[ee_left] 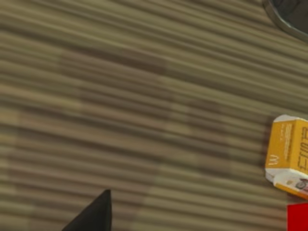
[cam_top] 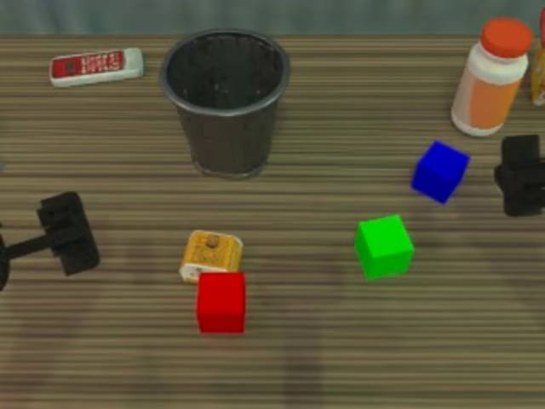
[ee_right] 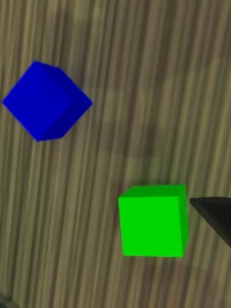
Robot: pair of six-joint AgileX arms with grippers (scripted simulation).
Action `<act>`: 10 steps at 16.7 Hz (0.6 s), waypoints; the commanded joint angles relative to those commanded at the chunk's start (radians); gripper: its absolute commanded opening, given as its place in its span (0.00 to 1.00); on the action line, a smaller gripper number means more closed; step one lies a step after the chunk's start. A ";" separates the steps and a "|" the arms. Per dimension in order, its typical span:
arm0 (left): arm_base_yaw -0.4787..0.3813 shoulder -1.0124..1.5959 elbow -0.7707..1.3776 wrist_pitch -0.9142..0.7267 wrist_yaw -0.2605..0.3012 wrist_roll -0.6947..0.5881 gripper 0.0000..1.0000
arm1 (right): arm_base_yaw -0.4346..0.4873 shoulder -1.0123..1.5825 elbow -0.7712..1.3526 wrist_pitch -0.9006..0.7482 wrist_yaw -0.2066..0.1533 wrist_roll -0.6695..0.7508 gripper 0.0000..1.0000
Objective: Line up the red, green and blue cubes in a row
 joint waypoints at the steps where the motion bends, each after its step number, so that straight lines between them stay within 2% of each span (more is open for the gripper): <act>1: 0.035 -0.099 -0.078 0.053 0.001 0.039 1.00 | 0.025 0.110 0.080 -0.059 0.000 0.015 1.00; 5: 0.150 -0.438 -0.339 0.248 0.009 0.199 1.00 | 0.120 0.488 0.374 -0.274 -0.001 0.069 1.00; 10: 0.236 -0.711 -0.525 0.447 0.024 0.379 1.00 | 0.208 0.833 0.665 -0.463 0.001 0.119 1.00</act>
